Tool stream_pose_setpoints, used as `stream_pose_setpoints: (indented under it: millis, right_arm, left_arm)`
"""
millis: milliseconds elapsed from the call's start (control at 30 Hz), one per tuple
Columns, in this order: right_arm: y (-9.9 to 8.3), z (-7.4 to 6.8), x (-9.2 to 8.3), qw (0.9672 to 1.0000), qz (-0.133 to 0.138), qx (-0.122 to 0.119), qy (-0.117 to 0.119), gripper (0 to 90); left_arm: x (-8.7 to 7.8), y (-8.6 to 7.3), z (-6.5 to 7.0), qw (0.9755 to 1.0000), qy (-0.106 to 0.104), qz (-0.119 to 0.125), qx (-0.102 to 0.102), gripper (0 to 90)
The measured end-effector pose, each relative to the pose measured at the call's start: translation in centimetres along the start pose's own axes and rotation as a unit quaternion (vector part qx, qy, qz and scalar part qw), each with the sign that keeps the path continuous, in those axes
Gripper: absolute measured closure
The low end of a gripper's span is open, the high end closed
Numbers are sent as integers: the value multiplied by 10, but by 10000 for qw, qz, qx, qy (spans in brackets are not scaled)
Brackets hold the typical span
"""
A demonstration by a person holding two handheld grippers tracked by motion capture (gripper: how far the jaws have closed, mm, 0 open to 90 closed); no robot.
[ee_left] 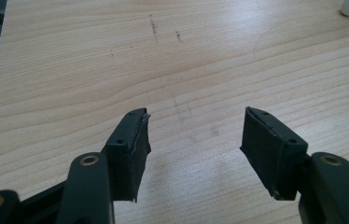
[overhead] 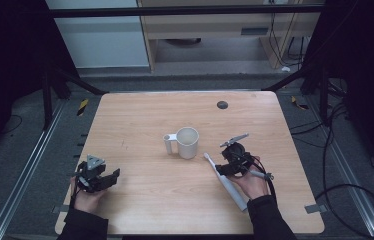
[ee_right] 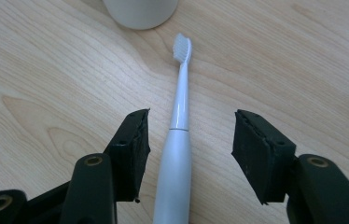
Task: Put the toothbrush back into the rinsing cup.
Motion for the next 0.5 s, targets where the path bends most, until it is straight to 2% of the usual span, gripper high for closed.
stream_pose_setpoints:
  millis: [67, 500]
  right_arm:
    - [-2, 0, 3, 9999, -99, -72, 23, 466]
    - [-14, -4, 14, 9991, -376, -40, 197, 506]
  left_arm:
    - [0, 0, 0, 10000, -4, -4, 0, 404]
    - [1, -1, 1, 10000, -18, -33, 11, 405]
Point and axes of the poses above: each handheld gripper's, and its own axes: x roughly forward along the jaws, y roughly out of its top, z roughly to its right, the point moved 9 cm from there along x, roughly forward along the jaws, and after that the axes turned 14 degrees about -x, right-handed, at the moved point
